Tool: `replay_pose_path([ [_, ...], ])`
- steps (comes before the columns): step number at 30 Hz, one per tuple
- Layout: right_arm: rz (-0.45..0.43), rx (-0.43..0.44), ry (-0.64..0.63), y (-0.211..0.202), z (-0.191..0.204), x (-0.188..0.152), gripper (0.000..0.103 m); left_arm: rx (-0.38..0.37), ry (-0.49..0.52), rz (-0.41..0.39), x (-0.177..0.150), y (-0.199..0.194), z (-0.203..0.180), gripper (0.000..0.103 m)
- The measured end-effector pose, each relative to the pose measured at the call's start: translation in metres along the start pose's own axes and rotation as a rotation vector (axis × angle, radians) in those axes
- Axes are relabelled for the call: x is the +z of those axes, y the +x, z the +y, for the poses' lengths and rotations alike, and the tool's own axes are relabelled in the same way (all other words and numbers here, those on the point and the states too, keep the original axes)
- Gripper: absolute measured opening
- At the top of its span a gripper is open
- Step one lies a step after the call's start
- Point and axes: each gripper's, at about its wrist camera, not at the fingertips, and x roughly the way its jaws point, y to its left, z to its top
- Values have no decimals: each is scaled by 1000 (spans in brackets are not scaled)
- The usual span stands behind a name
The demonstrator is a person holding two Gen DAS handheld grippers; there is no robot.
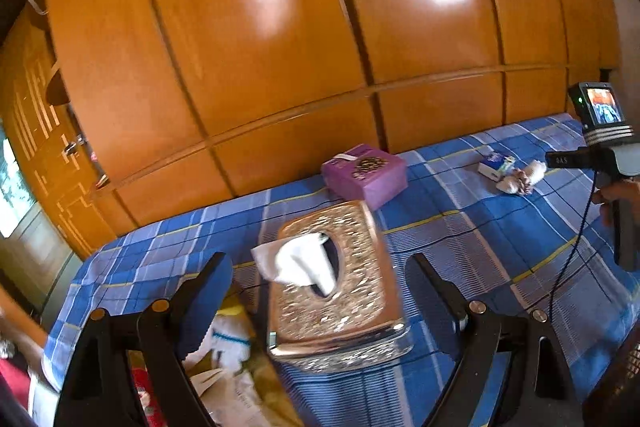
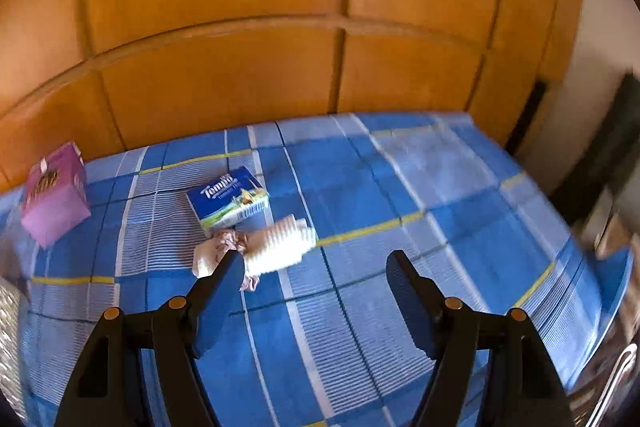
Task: Organize soft objects
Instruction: 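Move both grippers from the tray back over the items on the bed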
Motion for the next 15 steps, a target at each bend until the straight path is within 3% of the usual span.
replay_pose_path([
  [15, 43, 75, 146, 2, -26, 1, 74, -88, 114, 17, 26, 32, -69, 89],
])
